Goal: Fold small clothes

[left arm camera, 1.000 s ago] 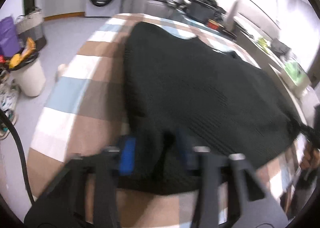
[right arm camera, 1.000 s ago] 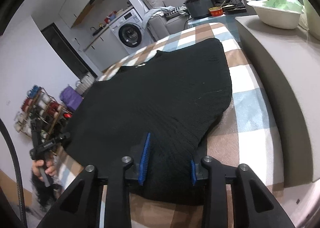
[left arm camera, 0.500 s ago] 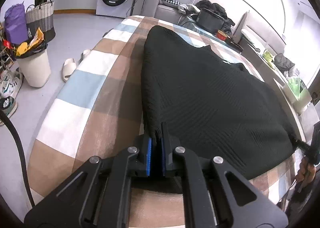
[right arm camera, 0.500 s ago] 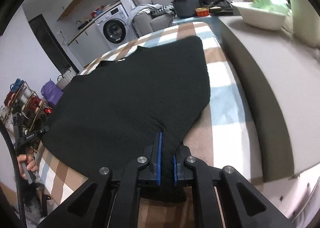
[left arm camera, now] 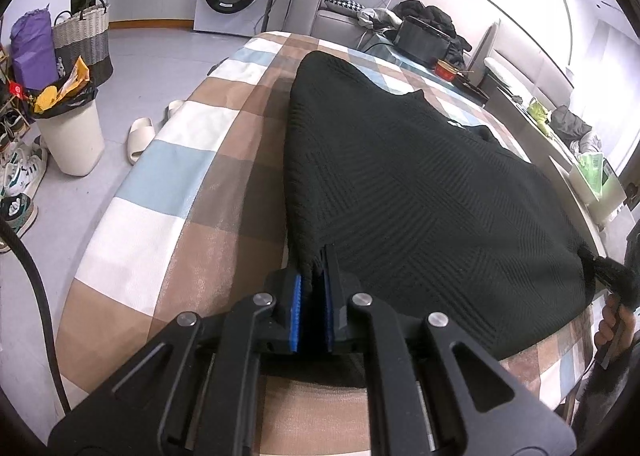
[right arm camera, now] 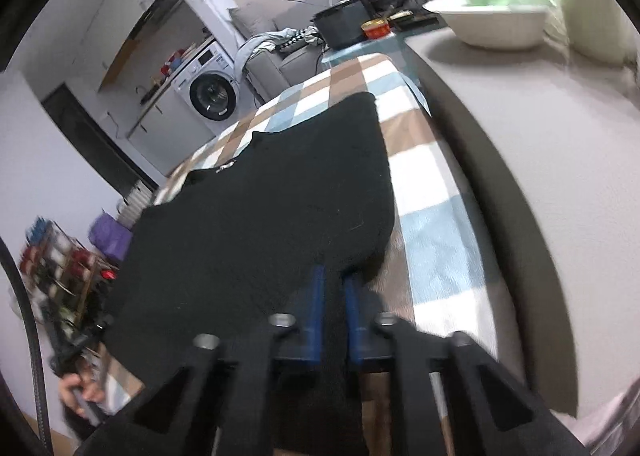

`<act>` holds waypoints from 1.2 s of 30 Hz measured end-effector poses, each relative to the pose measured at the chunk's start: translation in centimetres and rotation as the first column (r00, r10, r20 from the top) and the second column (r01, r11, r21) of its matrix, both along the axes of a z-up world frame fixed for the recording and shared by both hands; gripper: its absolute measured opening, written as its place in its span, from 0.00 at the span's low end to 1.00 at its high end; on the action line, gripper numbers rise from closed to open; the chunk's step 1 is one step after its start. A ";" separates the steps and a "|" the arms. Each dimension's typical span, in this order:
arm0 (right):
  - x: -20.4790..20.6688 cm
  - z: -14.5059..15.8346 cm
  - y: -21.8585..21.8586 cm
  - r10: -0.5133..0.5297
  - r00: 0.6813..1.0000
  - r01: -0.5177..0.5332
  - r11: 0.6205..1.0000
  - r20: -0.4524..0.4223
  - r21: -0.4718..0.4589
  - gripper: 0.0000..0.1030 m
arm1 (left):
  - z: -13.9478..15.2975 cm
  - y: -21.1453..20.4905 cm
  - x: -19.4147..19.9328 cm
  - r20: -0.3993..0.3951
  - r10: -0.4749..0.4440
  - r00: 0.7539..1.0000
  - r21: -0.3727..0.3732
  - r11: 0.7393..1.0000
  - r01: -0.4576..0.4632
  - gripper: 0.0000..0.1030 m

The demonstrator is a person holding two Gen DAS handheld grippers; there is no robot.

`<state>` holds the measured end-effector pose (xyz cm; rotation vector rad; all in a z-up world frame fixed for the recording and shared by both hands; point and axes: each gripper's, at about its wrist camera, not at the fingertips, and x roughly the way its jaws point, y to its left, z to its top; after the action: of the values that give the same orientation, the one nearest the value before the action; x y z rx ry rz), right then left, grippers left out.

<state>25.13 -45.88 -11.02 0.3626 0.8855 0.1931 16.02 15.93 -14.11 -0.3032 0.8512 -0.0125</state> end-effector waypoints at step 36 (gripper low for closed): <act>-6.5 2.7 11.5 0.199 0.976 -0.200 0.980 0.091 0.006 0.56 | -1.2 -0.3 -3.9 -0.072 0.225 0.972 -0.352 0.906 -0.236 0.53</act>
<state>18.66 -34.40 -8.29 0.2765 0.8316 0.3986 12.07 15.59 -15.33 -0.7496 0.8366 0.0585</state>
